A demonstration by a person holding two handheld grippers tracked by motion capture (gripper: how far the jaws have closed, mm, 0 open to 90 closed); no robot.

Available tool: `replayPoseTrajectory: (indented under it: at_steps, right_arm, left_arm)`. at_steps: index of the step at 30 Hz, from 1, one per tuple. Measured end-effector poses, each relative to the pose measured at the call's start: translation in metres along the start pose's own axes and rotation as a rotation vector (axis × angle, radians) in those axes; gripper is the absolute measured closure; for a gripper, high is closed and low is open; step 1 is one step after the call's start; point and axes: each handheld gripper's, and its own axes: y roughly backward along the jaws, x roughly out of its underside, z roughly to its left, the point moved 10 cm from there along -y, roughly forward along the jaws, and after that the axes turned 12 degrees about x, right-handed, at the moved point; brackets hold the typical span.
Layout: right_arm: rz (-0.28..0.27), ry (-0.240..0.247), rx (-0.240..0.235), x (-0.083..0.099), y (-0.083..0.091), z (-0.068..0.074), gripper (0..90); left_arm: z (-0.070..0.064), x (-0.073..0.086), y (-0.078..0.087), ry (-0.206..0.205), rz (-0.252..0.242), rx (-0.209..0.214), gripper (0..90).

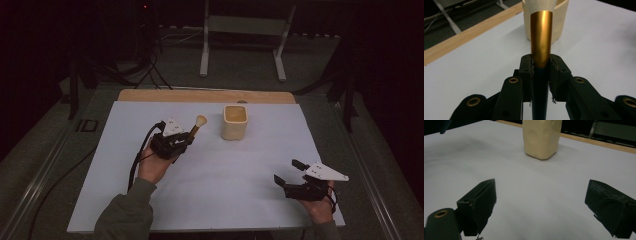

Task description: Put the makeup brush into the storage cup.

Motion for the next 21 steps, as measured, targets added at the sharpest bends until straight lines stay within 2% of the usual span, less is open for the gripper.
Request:
replayPoseTrajectory:
  at_steps: [2,21]
  right_arm:
    - [0.0,0.0,0.0,0.0,0.0,0.0,10.2]
    - [-0.002,-0.003,-0.001,0.0,0.0,0.0,10.2]
  left_arm:
    - [0.001,-0.003,-0.001,0.007,-0.013,-0.004,74.6]
    - [0.003,-0.025,-0.012,-0.01,-0.064,-0.025,74.7]
